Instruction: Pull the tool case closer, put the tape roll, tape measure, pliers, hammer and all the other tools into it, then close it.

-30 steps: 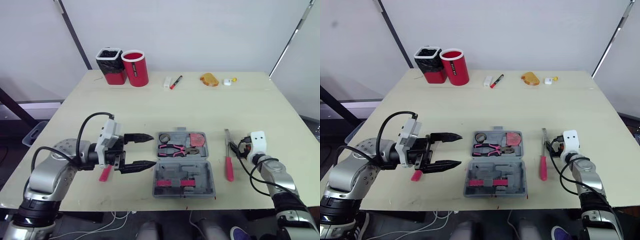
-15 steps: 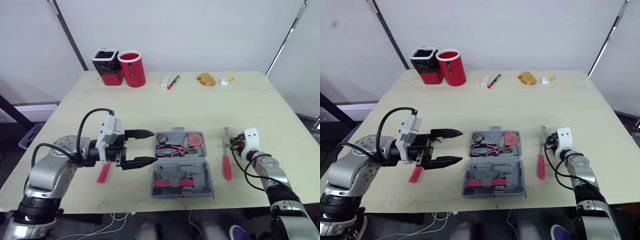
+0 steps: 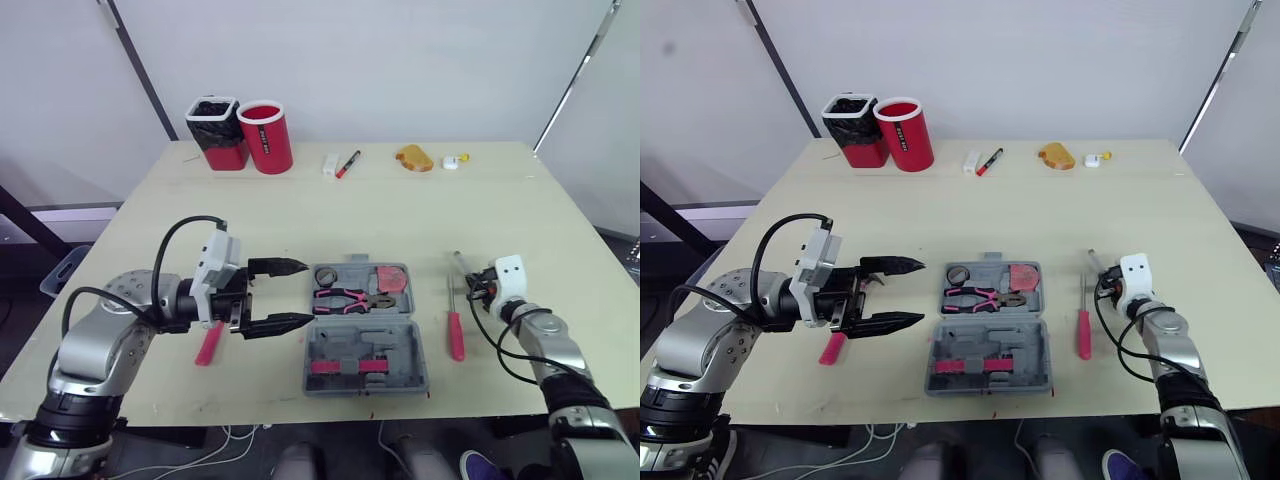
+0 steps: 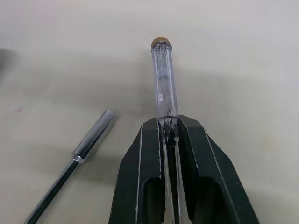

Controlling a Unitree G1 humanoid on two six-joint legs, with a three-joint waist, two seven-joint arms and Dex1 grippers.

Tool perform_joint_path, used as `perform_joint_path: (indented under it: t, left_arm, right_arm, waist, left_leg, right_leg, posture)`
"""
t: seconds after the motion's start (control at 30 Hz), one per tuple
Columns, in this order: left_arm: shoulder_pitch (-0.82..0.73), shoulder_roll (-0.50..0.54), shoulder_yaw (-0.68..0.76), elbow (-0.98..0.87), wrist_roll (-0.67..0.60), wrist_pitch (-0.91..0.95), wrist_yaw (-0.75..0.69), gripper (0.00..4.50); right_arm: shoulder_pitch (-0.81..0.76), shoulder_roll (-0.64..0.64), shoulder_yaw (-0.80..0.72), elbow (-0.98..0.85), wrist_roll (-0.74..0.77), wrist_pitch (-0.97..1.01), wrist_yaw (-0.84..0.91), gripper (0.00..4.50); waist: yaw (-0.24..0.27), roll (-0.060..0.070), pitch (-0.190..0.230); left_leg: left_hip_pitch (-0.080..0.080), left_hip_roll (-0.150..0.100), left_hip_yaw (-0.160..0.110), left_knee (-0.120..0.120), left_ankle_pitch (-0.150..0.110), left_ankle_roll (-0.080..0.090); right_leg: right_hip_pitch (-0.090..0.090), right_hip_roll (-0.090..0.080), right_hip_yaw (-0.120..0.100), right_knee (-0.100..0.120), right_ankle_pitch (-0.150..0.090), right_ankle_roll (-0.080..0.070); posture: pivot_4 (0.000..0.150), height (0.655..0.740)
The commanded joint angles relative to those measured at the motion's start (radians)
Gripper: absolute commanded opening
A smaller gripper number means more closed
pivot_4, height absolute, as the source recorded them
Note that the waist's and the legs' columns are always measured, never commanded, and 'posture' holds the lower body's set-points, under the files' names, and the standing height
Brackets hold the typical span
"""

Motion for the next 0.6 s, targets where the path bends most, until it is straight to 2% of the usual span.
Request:
perform_joint_path:
  t: [0.03, 0.2, 0.4, 0.6]
  left_arm:
    - [-0.005, 0.012, 0.029, 0.001, 0.006, -0.034, -0.017, 4.50]
    - [0.003, 0.015, 0.036, 0.021, 0.005, -0.067, -0.058, 4.50]
    - [0.016, 0.035, 0.048, 0.084, 0.031, -0.133, -0.113, 4.50]
    - [0.038, 0.062, 0.059, 0.134, 0.041, -0.173, -0.188, 4.50]
  right_arm:
    - [0.049, -0.054, 0.013, -0.189, 0.008, 0.047, 0.051, 0.13]
    - [0.122, -0.143, 0.079, -0.455, 0.030, 0.203, 0.162, 0.13]
    - [0.116, -0.209, 0.191, -0.735, 0.092, 0.408, 0.274, 0.13]
    - [0.017, -0.237, 0.365, -0.850, 0.077, 0.542, 0.338, 0.13]
  waist:
    - [0.000, 0.000, 0.000]
    - [-0.003, 0.001, 0.001]
    - [-0.001, 0.002, 0.001]
    - [0.001, 0.001, 0.002]
  left_leg:
    - [0.000, 0.000, 0.000, 0.000, 0.000, 0.000]
    - [0.001, 0.000, 0.000, 0.000, 0.000, 0.000]
    - [0.000, 0.001, 0.000, 0.000, 0.000, 0.000]
    - [0.000, 0.001, 0.000, 0.000, 0.000, 0.000]
  right_leg:
    - [0.000, 0.000, 0.000, 0.000, 0.000, 0.000]
    - [0.000, 0.001, 0.001, 0.001, 0.000, 0.000]
    - [-0.001, 0.001, 0.000, 0.001, 0.000, 0.000]
    - [-0.002, 0.001, 0.000, 0.000, 0.000, 0.000]
  posture:
    - [0.150, 0.7400]
    - [0.150, 0.7400]
    - [0.150, 0.7400]
    - [0.150, 0.7400]
